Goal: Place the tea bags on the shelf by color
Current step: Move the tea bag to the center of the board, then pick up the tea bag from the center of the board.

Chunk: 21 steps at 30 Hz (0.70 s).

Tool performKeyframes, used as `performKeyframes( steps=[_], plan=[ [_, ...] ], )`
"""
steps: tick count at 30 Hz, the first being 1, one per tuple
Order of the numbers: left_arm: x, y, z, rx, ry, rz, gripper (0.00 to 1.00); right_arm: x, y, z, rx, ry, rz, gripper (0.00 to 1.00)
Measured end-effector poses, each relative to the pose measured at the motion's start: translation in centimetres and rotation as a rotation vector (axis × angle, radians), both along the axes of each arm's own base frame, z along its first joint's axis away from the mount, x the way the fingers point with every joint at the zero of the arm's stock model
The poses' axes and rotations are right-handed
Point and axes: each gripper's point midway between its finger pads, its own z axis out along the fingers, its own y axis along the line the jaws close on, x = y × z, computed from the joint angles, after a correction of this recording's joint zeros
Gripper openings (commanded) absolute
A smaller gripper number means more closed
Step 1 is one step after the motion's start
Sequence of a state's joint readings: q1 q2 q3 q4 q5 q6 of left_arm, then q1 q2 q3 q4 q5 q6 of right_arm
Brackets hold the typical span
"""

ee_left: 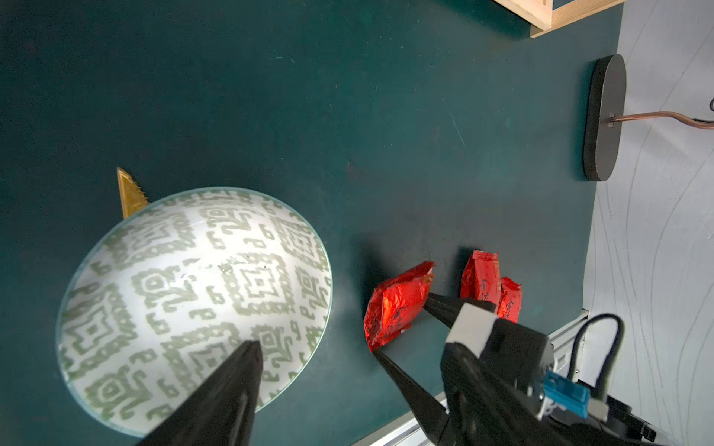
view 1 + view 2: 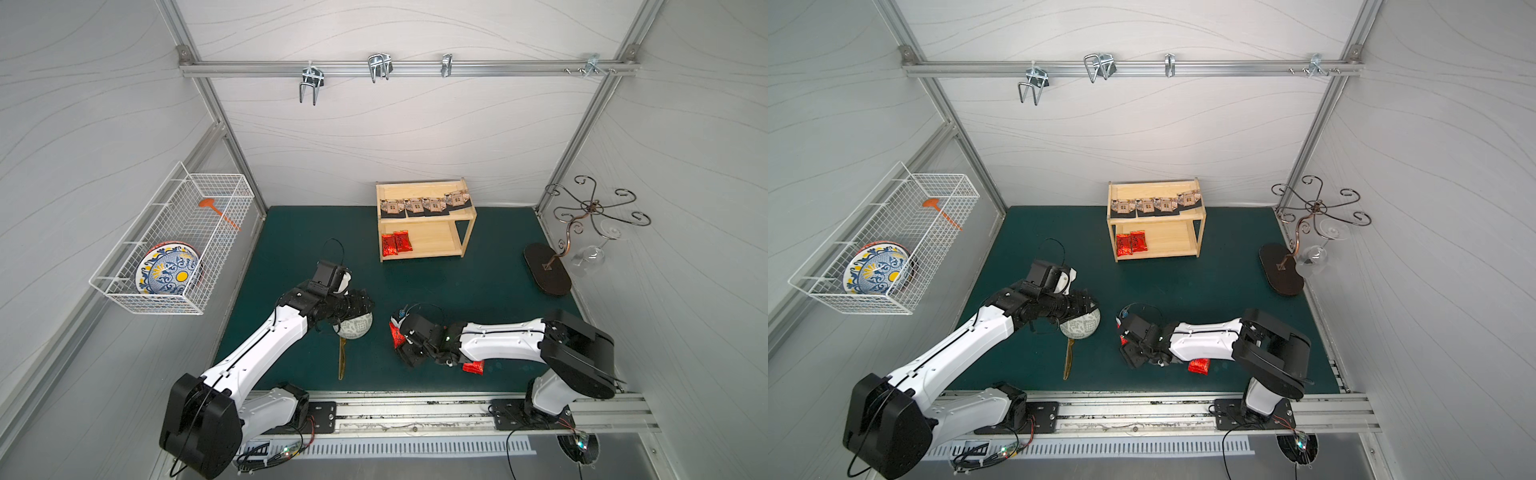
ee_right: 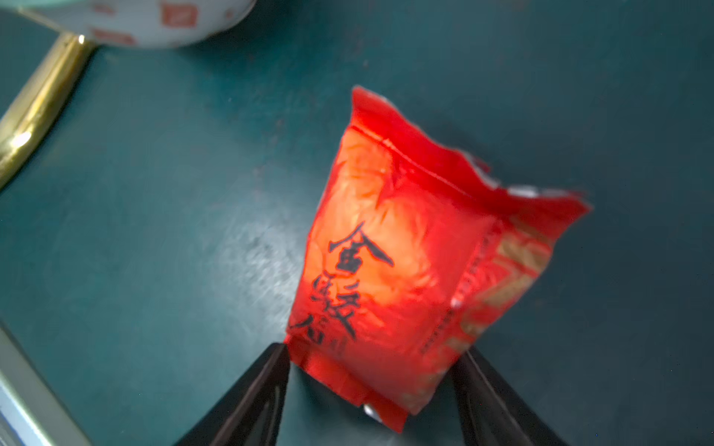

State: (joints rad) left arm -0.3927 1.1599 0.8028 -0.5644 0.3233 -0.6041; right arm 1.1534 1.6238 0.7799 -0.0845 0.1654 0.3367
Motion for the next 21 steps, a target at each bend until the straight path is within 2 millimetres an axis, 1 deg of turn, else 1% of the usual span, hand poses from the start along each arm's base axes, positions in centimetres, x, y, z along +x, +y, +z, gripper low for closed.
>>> performKeyframes(
  steps=[5, 8, 10, 14, 17, 19, 21],
  plan=[
    [0.2, -0.7, -0.7, -0.021, 0.032, -0.004, 0.76, 2.6, -1.4, 0.0, 0.014, 0.005, -0.02, 0.71],
    [0.3, -1.4, -1.4, -0.022, 0.055, -0.019, 0.76, 3.6, -2.1, 0.4, 0.027, 0.003, -0.033, 0.72],
    [0.2, -2.1, -2.0, -0.019, 0.073, -0.037, 0.75, 4.0, -2.5, 1.0, 0.042, -0.005, -0.037, 0.73],
    [0.4, -3.5, -3.1, -0.03, 0.11, -0.062, 0.72, 3.8, -2.8, 2.2, 0.093, -0.008, -0.035, 0.71],
    [0.5, -3.9, -3.8, -0.027, 0.132, -0.068, 0.69, 3.3, -2.8, 3.5, 0.164, -0.02, -0.027, 0.61],
    [0.9, -4.2, -3.7, -0.026, 0.134, -0.068, 0.67, 3.1, -2.6, 4.1, 0.211, -0.022, -0.026, 0.49],
    [1.5, -4.4, -3.3, -0.027, 0.119, -0.07, 0.66, 3.0, -2.0, 4.3, 0.25, -0.017, -0.017, 0.38]
  ],
)
